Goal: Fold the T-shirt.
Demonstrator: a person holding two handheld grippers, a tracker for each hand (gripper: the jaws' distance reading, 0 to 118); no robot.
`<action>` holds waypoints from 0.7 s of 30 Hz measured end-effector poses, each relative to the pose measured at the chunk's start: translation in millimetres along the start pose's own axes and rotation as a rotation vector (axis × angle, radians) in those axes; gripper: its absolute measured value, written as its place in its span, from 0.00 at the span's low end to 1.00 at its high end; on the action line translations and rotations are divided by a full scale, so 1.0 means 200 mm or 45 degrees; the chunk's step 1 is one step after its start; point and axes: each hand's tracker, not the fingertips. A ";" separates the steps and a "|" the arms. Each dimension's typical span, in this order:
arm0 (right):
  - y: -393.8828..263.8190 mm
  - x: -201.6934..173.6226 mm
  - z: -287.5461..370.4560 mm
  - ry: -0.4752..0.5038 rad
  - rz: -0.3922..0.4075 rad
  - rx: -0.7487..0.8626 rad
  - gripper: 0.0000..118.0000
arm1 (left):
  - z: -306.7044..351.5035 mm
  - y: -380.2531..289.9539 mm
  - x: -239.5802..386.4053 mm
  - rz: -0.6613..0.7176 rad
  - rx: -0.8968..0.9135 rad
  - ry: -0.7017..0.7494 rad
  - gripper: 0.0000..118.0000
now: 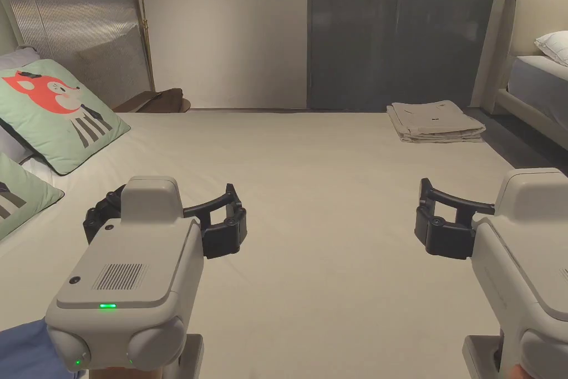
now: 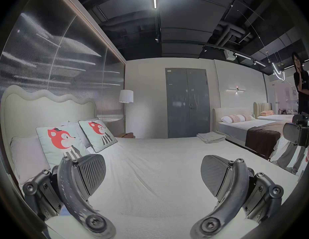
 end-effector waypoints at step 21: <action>0.03 0.00 0.02 -0.051 0.026 -0.036 0.96 | 0.00 0.00 -0.01 -0.003 -0.002 0.010 0.94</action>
